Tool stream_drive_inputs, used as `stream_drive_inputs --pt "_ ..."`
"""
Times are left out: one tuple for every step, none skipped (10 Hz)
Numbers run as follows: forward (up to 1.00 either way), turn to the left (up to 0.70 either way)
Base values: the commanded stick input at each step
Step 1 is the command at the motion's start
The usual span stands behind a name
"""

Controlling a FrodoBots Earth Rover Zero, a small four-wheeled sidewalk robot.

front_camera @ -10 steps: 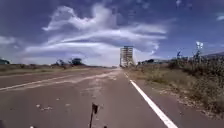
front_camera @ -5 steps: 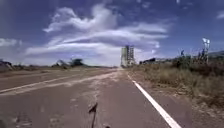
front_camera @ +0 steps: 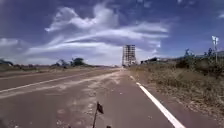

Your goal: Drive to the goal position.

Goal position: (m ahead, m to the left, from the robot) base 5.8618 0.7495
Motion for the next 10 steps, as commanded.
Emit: stream_drive_inputs --pt "1.00 0.00" --pt "1.00 0.00" --pt "1.00 0.00" --pt "1.00 0.00" --pt "1.00 -0.03" --pt "1.00 -0.14" --pt "1.00 -0.19" --pt "1.00 -0.16" --pt "1.00 -0.12" --pt "1.00 -0.08"
